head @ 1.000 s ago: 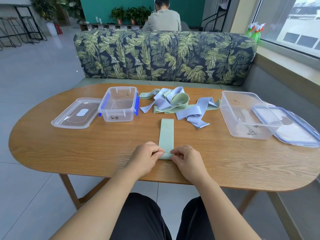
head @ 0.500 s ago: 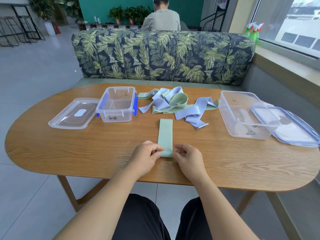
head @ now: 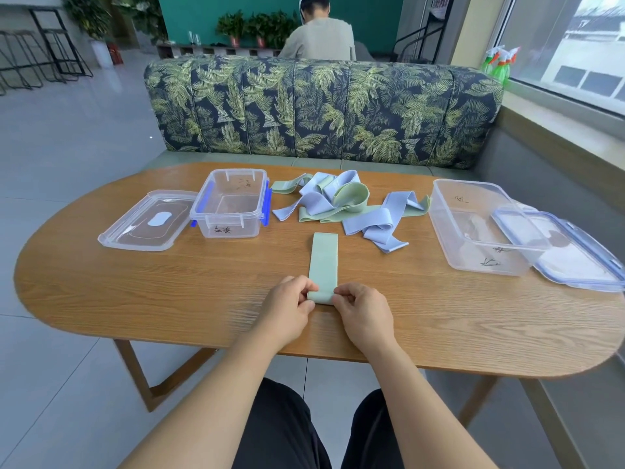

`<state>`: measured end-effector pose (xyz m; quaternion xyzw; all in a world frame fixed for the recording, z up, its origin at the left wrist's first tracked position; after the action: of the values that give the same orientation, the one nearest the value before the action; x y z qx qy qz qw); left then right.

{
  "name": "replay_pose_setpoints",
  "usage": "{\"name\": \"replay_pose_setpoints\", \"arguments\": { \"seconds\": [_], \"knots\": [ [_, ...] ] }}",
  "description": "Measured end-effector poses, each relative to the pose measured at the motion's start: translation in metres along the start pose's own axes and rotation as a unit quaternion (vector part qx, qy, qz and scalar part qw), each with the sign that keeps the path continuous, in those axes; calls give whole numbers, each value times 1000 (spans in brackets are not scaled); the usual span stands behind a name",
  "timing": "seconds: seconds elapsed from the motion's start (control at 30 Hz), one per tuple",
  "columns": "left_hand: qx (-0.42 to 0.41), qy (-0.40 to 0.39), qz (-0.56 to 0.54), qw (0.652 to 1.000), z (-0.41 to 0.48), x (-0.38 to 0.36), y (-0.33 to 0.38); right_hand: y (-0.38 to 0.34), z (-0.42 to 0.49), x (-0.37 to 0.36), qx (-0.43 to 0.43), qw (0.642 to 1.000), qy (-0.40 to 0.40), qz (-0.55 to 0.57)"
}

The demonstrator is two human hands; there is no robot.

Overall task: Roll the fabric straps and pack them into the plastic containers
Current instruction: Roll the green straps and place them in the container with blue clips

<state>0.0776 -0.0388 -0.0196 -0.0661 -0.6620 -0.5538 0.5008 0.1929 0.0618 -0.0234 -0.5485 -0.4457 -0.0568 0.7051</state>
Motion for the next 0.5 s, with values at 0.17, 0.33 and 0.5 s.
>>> {"name": "replay_pose_setpoints", "arguments": {
  "seconds": [0.17,0.33,0.5],
  "knots": [
    [-3,0,-10,1000,-13,-1,4,4,-14,4,23,1000,-6,2],
    [-6,4,-14,1000,-34,-4,9,10,-33,7,28,999,-14,12],
    [-4,1,-4,1000,-51,-5,16,14,-51,13,24,999,-18,19]
  ]
}}
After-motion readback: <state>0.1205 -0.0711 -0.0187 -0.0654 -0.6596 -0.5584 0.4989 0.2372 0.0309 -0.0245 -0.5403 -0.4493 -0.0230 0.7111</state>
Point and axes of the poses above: each hand's wrist, its own z-axis towards the middle knuckle, its own x-axis out of the back of the hand, y = z × x, the point moved 6 cm from there along z, towards the middle knuckle, and after that the axes turned 3 degrees about -x, right-handed, at the moved point
